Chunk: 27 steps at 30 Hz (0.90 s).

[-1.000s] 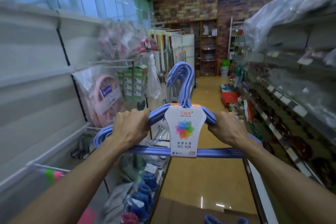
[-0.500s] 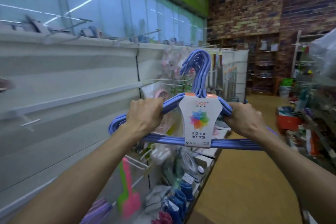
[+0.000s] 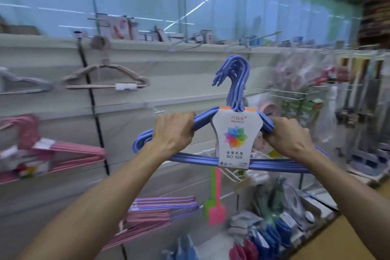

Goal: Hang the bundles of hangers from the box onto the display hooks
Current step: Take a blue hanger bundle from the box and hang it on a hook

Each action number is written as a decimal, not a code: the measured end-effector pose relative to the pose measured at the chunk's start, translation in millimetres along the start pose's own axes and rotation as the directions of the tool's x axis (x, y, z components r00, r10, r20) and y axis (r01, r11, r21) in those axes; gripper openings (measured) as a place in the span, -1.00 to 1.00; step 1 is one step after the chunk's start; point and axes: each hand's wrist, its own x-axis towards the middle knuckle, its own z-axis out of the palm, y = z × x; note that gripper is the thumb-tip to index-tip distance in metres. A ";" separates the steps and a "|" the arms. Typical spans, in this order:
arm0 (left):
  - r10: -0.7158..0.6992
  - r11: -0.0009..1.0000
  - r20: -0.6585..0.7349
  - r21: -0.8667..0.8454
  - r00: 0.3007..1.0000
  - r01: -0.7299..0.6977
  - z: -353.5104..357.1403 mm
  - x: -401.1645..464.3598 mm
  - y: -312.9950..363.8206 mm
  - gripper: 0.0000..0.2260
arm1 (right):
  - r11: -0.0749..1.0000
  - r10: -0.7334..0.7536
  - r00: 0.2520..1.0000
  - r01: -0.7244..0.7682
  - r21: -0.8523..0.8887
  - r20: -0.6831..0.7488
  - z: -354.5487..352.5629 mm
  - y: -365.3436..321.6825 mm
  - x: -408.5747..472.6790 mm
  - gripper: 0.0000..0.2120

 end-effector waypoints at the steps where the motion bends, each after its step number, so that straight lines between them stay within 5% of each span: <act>1: -0.017 1.000 0.006 0.023 1.000 0.017 -2.9 -7.9 -9.7 -0.86 | 1.000 -0.022 1.000 0.022 0.012 0.010 4.7 -10.2 0.4 -0.96; 15: -0.263 0.947 0.062 0.206 0.963 0.245 -26.4 -107.1 -101.4 -0.82 | 0.944 -0.304 0.950 0.291 0.153 0.070 57.2 -130.3 -6.5 -0.97; 27: -0.304 0.931 0.076 0.237 0.950 0.279 37.5 -89.5 -113.5 -0.81 | 0.937 -0.326 0.944 0.314 0.152 0.057 122.5 -132.5 31.0 -0.88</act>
